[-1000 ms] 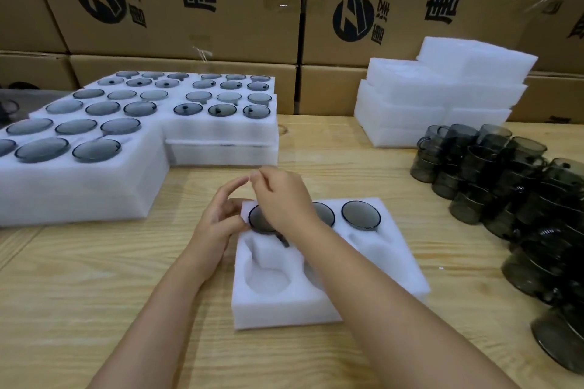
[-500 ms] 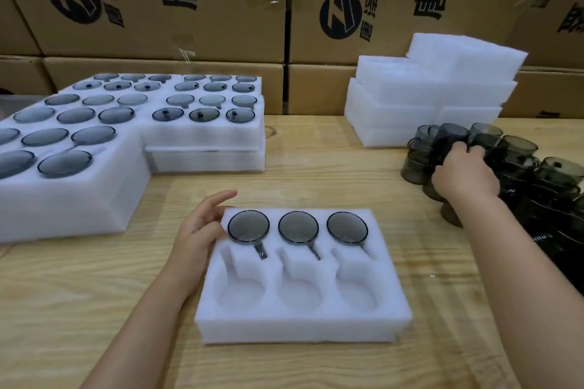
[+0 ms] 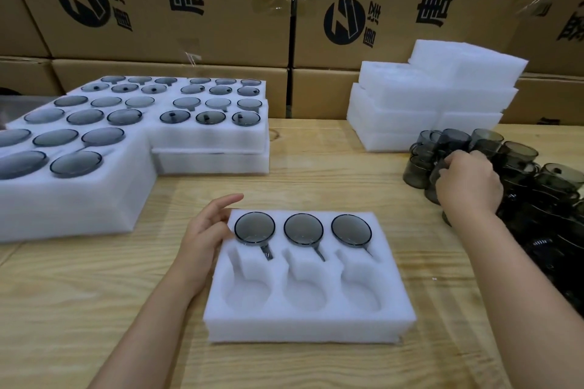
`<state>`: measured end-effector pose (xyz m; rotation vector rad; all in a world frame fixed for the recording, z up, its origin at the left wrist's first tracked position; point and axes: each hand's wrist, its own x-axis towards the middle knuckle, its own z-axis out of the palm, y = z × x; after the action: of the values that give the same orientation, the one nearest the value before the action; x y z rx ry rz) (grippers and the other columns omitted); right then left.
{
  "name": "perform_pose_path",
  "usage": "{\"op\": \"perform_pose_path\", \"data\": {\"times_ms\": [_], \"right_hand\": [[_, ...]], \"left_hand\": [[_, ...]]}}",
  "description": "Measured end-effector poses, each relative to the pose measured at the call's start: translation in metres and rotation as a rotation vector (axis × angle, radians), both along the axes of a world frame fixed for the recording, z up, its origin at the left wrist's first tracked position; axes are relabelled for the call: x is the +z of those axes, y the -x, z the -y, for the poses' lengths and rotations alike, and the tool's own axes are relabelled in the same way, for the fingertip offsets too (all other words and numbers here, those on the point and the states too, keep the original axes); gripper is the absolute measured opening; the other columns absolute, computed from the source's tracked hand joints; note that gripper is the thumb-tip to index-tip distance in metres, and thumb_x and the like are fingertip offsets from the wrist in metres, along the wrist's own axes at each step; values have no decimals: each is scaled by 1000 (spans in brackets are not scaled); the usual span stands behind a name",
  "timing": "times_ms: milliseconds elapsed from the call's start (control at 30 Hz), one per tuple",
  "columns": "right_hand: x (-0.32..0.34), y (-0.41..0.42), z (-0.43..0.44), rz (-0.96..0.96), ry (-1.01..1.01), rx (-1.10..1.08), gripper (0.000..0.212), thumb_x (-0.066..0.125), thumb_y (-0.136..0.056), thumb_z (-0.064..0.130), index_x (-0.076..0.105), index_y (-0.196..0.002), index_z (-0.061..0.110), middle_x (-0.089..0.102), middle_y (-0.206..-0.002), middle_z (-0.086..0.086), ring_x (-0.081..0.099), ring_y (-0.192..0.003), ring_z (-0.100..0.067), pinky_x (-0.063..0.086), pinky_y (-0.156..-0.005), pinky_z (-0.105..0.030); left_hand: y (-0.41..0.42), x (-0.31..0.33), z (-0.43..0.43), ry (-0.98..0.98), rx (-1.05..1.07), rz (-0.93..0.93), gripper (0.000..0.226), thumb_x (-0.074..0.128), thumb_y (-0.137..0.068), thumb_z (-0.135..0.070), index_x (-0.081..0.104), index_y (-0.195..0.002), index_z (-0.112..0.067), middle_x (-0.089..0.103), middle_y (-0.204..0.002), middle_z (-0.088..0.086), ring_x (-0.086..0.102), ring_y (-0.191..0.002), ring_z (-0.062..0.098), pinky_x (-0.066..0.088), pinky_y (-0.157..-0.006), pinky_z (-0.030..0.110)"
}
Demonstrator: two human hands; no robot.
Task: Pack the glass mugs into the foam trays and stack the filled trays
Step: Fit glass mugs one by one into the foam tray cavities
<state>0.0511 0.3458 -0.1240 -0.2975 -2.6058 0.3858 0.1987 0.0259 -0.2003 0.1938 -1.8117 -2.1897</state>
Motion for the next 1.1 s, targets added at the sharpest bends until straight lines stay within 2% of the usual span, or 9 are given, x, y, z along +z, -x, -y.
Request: {"op": "perform_pose_path", "data": {"times_ms": [200,300,400,533,633,800,867,1033,1100], "right_hand": [[-18,-67,19,-240,206,250,17,68,-84,23,67,-88,7,58,-98,-14,43,-101,-35,32,-86,-39],[-32,-93,26,-313,373,307,16,71,-81,25,63,-74,13,50,-114,-7,35,-114,-29,21,-89,-30],[-42,-104,23,-307,629,476,25,65,-86,17,53,-64,16,48,-121,2,43,-116,-14,30,-96,-27],[-37,-109,21,-406,789,560,26,58,-90,10,52,-65,15,60,-100,9,58,-97,-14,46,-82,-25],[-33,-112,24,-497,847,544,28,60,-90,9,53,-65,22,60,-92,13,58,-91,-11,43,-74,-13],[-30,-122,36,-443,1006,591,28,63,-88,14,58,-62,22,63,-83,19,58,-85,-6,43,-71,-20],[-29,-128,41,-421,978,677,25,64,-87,14,59,-63,17,64,-87,15,58,-86,-6,43,-72,-21],[-27,-135,50,-347,862,839,18,68,-81,11,61,-65,9,62,-101,1,59,-97,-4,44,-82,-19],[-27,-135,51,-305,866,824,20,67,-78,28,61,-65,14,59,-106,2,54,-100,3,40,-82,-11]], "left_hand": [[-2,-1,0,2,14,0,55,34,-80,18,65,-111,-15,65,-87,10,62,-76,21,50,-61,26],[-2,1,-1,30,20,4,46,43,-77,8,65,-111,-14,61,-88,12,59,-76,20,47,-60,25],[-4,4,-2,29,24,7,45,46,-72,3,64,-111,-12,59,-95,15,57,-82,23,46,-64,29],[-11,19,-10,98,181,-35,50,38,-82,16,65,-103,-20,65,-103,4,60,-98,19,51,-70,19],[-23,44,-28,378,260,-188,42,47,-76,1,63,-100,-29,68,-99,-6,60,-102,12,46,-88,24],[-34,73,-91,777,-248,-259,47,62,-83,-24,51,-123,-45,60,-119,-26,51,-117,-7,38,-93,8],[-24,76,-111,829,-454,-161,60,69,-84,-34,40,-134,-49,51,-131,-27,42,-125,-10,38,-101,16],[-2,71,-125,686,-486,-99,64,80,-77,-23,49,-134,-29,59,-125,-13,56,-116,4,44,-103,34],[2,67,-124,665,-462,-113,58,82,-74,-21,55,-126,-27,62,-118,-12,61,-107,8,48,-98,37]]}}
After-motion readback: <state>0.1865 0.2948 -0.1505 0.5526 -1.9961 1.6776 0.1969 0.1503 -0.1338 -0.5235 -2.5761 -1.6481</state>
